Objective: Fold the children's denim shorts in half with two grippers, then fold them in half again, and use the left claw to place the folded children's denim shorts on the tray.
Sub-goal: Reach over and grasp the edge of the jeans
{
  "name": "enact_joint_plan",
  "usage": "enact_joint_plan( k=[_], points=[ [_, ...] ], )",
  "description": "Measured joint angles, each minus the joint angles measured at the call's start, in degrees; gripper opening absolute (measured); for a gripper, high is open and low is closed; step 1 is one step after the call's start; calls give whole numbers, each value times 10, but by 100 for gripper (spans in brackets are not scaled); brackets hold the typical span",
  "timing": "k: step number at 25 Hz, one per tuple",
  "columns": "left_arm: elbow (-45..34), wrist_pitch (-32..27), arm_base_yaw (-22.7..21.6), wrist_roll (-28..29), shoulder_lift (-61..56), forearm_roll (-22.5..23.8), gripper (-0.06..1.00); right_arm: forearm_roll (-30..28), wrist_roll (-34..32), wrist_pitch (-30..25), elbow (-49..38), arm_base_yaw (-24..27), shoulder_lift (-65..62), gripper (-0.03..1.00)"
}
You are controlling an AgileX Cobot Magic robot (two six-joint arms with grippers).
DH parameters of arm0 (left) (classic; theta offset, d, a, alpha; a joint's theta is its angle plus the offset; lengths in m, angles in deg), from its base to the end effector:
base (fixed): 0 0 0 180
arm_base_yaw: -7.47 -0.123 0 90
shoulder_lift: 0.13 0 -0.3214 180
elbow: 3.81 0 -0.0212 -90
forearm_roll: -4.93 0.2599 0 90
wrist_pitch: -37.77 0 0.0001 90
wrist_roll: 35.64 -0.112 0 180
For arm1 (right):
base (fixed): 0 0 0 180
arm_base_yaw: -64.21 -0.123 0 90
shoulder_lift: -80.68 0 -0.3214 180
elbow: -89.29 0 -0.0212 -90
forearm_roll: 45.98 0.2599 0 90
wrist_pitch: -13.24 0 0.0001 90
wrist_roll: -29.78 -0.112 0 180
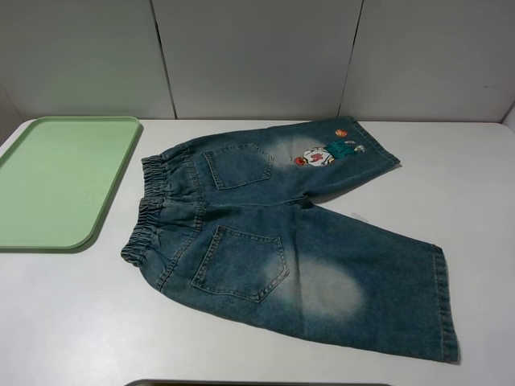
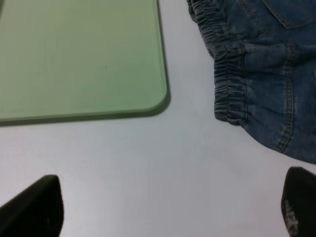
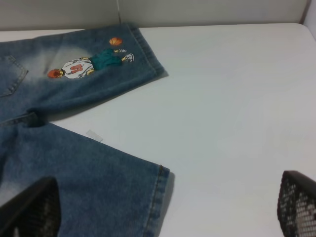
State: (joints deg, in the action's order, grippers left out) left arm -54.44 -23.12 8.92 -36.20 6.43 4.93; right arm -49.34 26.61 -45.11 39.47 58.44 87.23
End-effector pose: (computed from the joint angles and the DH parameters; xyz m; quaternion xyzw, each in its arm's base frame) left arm -0.0136 0.0003 0.2656 0.0150 0.8574 -0.0040 0.5144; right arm -0.0124 -0.0069 0.2745 -0.0186 0.8415 0.0128 0.5398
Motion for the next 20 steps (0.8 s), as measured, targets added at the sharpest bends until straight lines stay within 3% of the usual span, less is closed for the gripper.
enact_joint_plan(
  k=[20],
  points=[
    [0, 0, 0, 0, 0, 0, 87, 0, 0, 0, 0, 0, 0, 66]
  ],
)
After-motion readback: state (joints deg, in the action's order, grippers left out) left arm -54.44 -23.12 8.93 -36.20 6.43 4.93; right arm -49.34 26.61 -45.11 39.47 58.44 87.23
